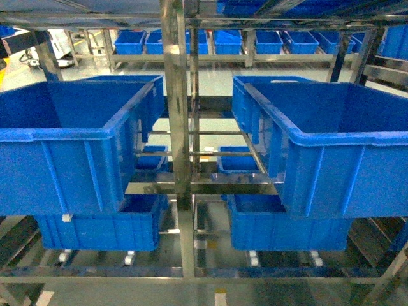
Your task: Sort and place red and yellow blocks in left bins
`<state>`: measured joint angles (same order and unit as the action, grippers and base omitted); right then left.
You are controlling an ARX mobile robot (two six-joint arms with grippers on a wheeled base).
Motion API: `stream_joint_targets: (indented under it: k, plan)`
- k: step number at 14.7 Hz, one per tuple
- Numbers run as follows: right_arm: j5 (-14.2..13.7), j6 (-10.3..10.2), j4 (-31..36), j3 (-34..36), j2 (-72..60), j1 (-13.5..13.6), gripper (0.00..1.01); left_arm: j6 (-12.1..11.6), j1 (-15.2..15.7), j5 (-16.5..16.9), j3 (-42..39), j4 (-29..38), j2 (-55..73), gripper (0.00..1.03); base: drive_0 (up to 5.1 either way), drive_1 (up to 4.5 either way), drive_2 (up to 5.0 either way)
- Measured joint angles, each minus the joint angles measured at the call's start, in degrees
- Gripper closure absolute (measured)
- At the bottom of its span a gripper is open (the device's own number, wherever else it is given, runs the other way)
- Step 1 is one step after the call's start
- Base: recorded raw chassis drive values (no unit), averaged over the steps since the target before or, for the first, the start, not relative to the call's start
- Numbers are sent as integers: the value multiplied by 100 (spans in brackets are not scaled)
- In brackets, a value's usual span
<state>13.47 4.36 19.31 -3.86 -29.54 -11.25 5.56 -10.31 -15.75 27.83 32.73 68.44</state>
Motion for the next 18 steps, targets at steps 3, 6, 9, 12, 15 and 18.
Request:
stream_joint_targets:
  k: [3,6,9,12,15,18]
  plan:
    - [2,0,31,2,2,0,74,0,2,0,2,-9,2,75,-4,425,-432]
    - [-2,0,2,11,0,0,74,0,4,2,2,-31,22,75,-4,425,-432]
    - [-4,0,-26,13,-35,0,74,-2,2,11,15,-46,22,75,-4,425,-432]
    - [0,0,2,11,-22,0,74,0,4,-7,20,0,20,75,-1,142,-144]
    - [-2,0,0,11,-22,0,74,-2,0,-4,20,-4,20,75,0,0,0]
    - [153,17,289,9,-341,-293,74,-2,2,-4,20,-2,20,75,0,0,0]
